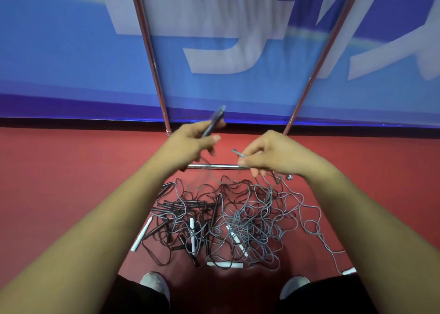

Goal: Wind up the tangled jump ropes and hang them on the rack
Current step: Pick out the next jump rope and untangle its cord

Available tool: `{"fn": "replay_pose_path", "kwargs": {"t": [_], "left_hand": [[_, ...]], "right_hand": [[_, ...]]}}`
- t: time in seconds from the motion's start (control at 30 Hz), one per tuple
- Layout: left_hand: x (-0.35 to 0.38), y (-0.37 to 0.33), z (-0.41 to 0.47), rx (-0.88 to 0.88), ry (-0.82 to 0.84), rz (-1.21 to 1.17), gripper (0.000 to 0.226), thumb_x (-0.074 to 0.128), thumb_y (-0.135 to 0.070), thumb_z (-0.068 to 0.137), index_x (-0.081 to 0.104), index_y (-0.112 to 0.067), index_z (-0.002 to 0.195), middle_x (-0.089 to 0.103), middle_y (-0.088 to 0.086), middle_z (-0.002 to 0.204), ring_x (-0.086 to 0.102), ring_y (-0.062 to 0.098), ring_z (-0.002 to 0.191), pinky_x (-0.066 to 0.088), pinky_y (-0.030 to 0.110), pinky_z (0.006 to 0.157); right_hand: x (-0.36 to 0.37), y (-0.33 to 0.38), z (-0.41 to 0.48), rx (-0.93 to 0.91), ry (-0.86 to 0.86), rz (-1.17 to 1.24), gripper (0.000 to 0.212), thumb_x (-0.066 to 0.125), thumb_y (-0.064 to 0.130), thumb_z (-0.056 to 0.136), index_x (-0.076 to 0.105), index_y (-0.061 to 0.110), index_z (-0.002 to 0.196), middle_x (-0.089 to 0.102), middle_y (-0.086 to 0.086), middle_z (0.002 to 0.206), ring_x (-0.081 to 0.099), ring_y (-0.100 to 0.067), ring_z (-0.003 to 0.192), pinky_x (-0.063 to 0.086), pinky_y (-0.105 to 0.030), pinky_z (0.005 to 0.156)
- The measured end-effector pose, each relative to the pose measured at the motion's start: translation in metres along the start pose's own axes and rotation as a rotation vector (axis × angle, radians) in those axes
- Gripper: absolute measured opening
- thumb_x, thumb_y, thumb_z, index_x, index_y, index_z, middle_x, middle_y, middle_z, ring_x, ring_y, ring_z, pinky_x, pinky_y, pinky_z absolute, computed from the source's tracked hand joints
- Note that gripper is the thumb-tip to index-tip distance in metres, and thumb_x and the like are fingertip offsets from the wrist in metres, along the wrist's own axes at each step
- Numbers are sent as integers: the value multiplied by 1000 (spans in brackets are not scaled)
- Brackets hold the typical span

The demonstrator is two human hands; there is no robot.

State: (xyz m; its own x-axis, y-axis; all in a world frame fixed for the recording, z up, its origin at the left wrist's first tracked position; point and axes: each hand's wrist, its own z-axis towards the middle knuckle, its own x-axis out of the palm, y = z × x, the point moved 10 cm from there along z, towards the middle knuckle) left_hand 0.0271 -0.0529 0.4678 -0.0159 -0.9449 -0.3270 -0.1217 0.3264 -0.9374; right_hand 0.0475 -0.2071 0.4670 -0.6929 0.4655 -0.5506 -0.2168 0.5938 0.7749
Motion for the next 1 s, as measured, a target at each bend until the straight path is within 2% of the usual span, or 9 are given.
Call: {"fn": "replay_pose_path", "kwargs": {"t": [0.17,0.33,0.43,0.5,0.6,0.67,0.8,0.9,1.0], "left_hand": [[41,0,-9,18,301,33,17,52,-26,103,64,-19,93,64,2,69,49,14,55,37,20,48],[-2,-7,5,15,-60,-468,30,49,-14,104,46,-16,74,38,-4,58,31,8,46,23,18,42],[-44,8,11,-38,-290,-740,27,49,-16,104,47,-16,77,41,-4,58,32,8,46,23,17,40],[-67,26,9,-102,-394,-629,23,51,-19,103,53,-14,81,53,-1,64,39,9,47,28,18,41],[-87,41,2,-222,-454,83,25,55,-28,101,66,-6,95,73,14,82,55,9,46,38,26,52],[-84,38,3,-223,-432,325,28,54,-29,101,67,-5,101,70,16,77,53,1,36,40,27,55],[-61,16,4,-102,-352,311,26,56,-29,101,68,-6,103,68,14,78,55,5,45,39,19,47],[-14,6,2,-60,-36,-37,22,58,-31,100,72,-17,109,73,10,83,58,18,58,37,20,47],[22,-3,-6,-17,207,53,20,57,-27,101,70,-12,103,66,-1,63,50,7,46,35,20,46]], "right_hand": [[-9,20,3,-93,-97,112,16,70,16,91,74,2,84,64,0,57,54,-6,48,41,-17,51],[-15,-29,8,54,-19,-42,19,69,18,93,69,3,81,69,-3,65,49,-3,49,36,-13,49],[-20,-100,4,278,81,-142,25,68,17,93,67,-3,80,69,-2,68,53,-15,66,41,-23,65],[-32,-127,0,363,28,-141,23,68,16,94,68,-2,79,71,-2,69,54,-19,71,41,-28,70],[-52,-106,-2,251,-162,-78,22,70,17,92,72,6,73,71,-1,64,54,-11,59,43,-19,59],[-52,-75,1,145,-181,2,17,73,19,90,75,10,76,70,-2,61,58,-11,56,46,-24,62],[-25,-26,5,59,-102,-20,11,73,19,90,76,11,83,58,4,49,53,-7,45,44,-18,49],[-6,4,8,-16,-88,60,13,71,17,91,75,7,85,51,7,45,46,-4,41,39,-14,44],[-11,16,12,-74,-178,161,16,71,19,91,74,5,83,56,2,51,50,-8,46,44,-21,52]]}}
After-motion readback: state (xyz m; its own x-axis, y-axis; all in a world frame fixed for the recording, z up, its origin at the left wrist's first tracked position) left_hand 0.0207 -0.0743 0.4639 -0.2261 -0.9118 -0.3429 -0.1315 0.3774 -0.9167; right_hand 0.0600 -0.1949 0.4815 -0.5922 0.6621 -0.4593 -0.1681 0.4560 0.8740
